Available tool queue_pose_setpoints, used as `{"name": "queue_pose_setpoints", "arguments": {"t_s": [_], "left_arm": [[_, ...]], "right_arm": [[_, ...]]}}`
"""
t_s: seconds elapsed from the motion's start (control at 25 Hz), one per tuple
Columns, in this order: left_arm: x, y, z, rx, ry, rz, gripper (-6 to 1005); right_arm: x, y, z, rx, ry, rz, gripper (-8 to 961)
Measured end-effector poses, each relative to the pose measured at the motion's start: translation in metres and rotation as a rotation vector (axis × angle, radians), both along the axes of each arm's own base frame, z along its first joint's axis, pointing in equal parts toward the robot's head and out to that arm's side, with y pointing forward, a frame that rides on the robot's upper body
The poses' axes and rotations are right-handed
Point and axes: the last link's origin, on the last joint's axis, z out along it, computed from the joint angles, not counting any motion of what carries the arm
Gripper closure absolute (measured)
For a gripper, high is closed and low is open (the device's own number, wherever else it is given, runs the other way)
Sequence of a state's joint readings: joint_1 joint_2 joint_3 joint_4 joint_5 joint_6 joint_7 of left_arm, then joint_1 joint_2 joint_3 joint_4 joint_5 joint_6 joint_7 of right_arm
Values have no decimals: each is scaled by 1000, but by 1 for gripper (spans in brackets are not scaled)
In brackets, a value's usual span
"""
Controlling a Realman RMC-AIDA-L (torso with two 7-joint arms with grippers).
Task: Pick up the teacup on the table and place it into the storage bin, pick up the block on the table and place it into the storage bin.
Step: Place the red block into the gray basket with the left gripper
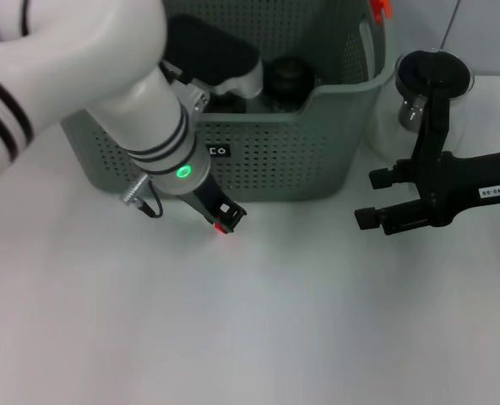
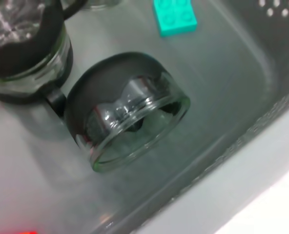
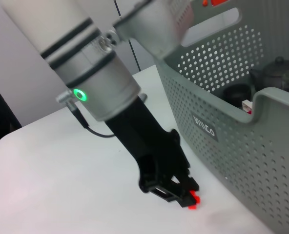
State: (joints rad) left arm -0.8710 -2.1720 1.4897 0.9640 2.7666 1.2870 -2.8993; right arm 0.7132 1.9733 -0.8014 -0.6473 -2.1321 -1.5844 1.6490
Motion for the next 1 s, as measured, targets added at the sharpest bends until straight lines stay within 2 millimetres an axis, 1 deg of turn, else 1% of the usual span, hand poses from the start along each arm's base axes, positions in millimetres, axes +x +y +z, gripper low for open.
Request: {"name": "queue_pose_setpoints", "arguments": {"t_s": [0.16,0.32,0.48,0.64,0.72,0.8,0.84,0.92,1.0], "left_arm": [[2,-6,18,-1,-48,2,808],[9,-19,38,-48,-182,7,808],[23,-31,68,-83,-365,-24,808],[36,-35,97,-88,-497,-101,808],[41,-31,115,-72,-556,-148,808],[44,-24,134,-39,-617,-199,808],[44,-21,141,-24,-636,-215,808],[42,-5,158,50,-670,-238,808],[37,10,169,118,-677,-242,808]], "right_arm": [[1,1,1,5,-1,-1,30],[1,1,2,8,-3,-2,30],[0,3,2,12,-6,4,30],[-1,3,2,13,-6,10,31],[-2,3,2,13,-4,9,31],[-2,3,2,16,3,7,31],[-2,3,2,18,7,5,31],[-3,3,2,20,15,3,31],[-3,3,1,22,22,1,31]]}}
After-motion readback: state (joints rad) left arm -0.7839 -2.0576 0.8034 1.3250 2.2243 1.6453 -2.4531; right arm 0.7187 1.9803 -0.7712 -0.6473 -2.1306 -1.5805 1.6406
